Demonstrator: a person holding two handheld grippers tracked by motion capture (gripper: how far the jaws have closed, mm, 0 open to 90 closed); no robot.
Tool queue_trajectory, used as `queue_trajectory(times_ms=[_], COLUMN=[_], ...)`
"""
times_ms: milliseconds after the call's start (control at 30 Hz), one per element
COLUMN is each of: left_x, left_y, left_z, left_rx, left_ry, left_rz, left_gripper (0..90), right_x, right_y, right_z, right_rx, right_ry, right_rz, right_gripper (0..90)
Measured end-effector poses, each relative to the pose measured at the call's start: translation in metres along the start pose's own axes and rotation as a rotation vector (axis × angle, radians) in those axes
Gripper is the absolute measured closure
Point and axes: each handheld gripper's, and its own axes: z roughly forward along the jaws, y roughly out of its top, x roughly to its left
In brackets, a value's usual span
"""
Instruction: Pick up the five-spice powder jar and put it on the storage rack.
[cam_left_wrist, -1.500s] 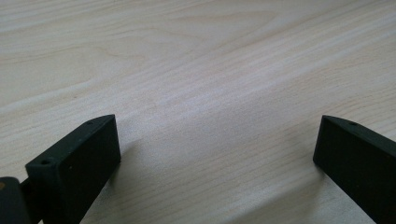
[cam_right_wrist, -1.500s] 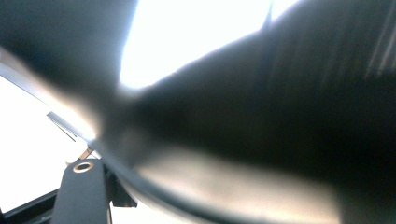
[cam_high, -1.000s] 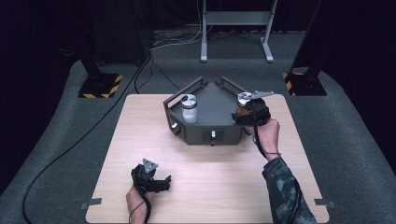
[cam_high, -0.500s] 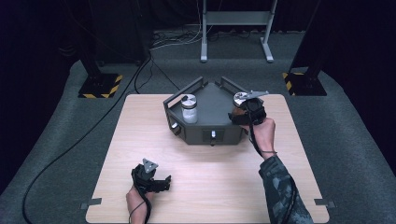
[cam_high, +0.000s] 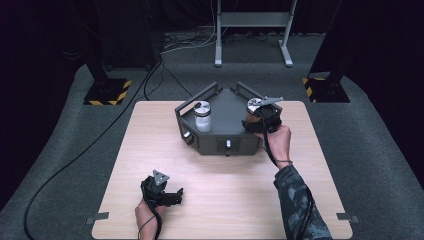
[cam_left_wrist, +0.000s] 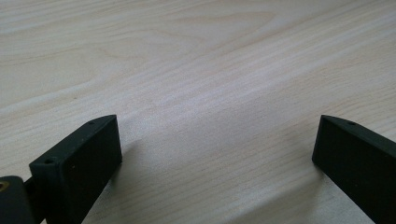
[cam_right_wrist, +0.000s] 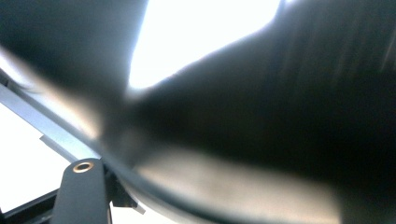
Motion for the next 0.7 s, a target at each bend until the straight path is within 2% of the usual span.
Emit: queue_trajectory(times_ms=[700], left_x=[0.0], left_y=[0.0], left_z=[0.0], left_rx=[0.0], left_ry=[0.001], left_rz=[-0.002], left_gripper=[1.3], right_x=[-0.001], right_y=[-0.001], right_z=[0.015], right_rx=[0.008], right_ry=[-0.012], right_rz=[0.023], right_gripper=[29.8])
